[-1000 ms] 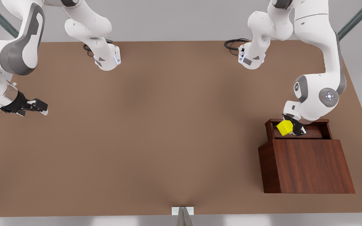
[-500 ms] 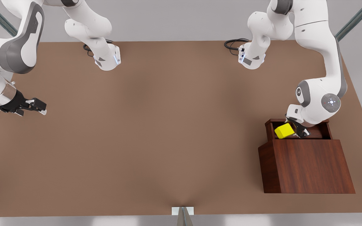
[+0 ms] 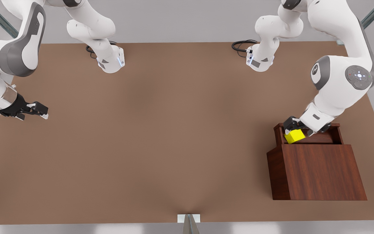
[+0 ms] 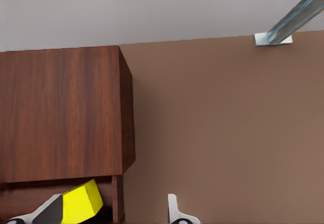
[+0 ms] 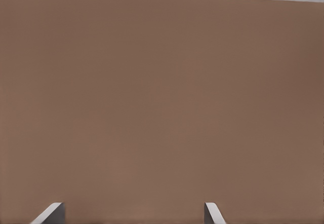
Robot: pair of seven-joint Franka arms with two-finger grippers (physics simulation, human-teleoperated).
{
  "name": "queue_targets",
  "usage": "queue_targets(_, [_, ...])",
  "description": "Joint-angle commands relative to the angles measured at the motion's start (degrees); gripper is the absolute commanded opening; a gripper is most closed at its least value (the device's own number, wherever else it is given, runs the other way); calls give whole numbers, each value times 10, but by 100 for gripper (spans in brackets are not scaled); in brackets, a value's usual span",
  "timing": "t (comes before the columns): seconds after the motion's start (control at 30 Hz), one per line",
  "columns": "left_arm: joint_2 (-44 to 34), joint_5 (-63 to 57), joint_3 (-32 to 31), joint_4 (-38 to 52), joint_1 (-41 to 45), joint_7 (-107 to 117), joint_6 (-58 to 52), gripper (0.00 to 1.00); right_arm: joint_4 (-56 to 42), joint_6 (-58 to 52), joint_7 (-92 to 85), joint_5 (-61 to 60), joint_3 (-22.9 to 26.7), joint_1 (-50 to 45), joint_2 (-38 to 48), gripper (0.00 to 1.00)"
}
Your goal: Open the drawer with left arm, place the square in the middle with right arm, and place the square in the drawer with left arm
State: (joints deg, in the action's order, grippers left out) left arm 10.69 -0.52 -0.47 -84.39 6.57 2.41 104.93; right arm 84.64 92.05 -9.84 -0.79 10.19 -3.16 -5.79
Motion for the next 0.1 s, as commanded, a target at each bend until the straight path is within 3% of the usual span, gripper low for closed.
queue_targets(0.0, [-2, -32, -1, -1, 3, 0, 0, 100, 0, 0, 0, 0, 0, 0, 0, 100])
queue_targets(0.07, [-4, -33, -1, -9, 3, 0, 0, 100, 0, 0, 0, 0, 0, 0, -2, 100])
